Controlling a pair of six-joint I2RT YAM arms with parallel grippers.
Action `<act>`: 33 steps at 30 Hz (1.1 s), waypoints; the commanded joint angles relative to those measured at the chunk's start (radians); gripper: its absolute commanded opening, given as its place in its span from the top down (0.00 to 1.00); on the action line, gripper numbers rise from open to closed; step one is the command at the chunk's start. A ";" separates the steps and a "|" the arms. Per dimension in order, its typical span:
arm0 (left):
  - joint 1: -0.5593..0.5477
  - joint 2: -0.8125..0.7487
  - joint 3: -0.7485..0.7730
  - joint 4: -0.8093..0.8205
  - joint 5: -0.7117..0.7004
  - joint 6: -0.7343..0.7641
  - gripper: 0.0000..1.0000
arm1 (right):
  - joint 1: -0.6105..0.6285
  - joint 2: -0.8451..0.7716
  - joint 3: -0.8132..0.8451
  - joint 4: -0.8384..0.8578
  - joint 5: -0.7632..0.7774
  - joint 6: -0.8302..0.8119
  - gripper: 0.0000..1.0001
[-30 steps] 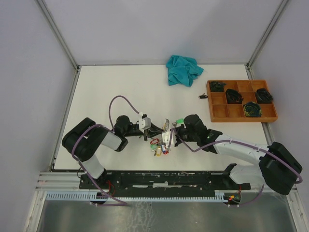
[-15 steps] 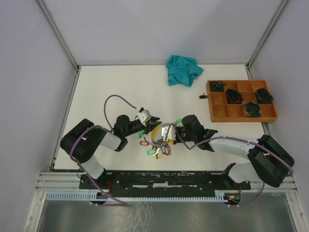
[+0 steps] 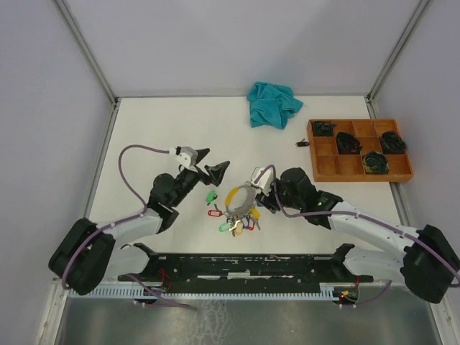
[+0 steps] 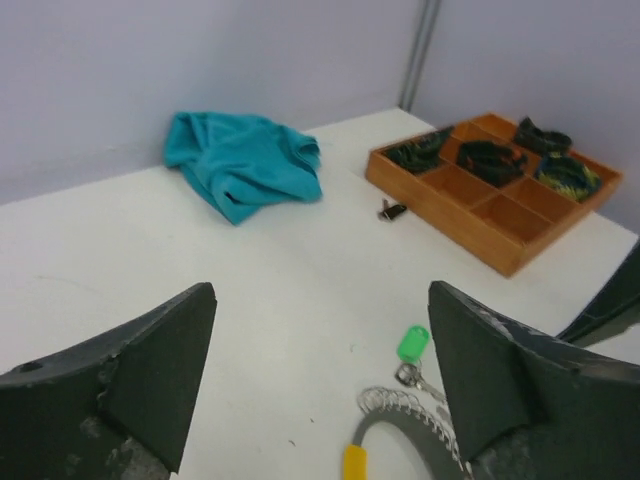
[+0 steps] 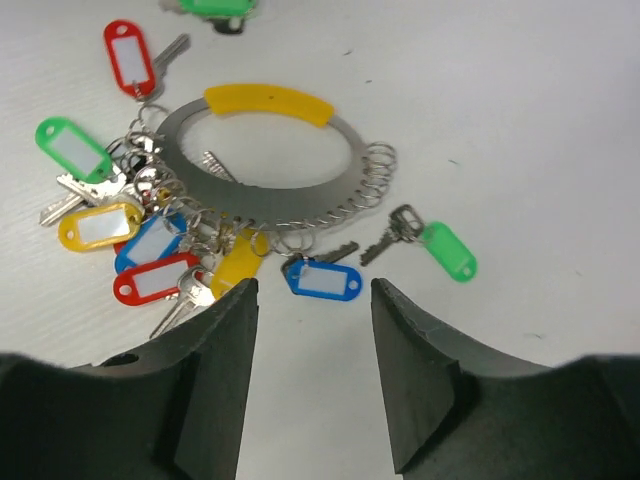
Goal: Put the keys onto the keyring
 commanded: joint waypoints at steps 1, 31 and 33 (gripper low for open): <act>0.003 -0.225 0.025 -0.281 -0.214 -0.156 0.00 | -0.004 -0.133 0.135 -0.233 0.253 0.284 0.37; -0.003 -1.094 -0.298 -0.830 -0.586 -0.196 0.01 | -0.004 -0.679 -0.081 -0.405 0.840 0.598 0.00; -0.004 -1.081 -0.293 -0.832 -0.569 -0.193 0.01 | -0.003 -0.690 -0.086 -0.399 0.835 0.597 0.00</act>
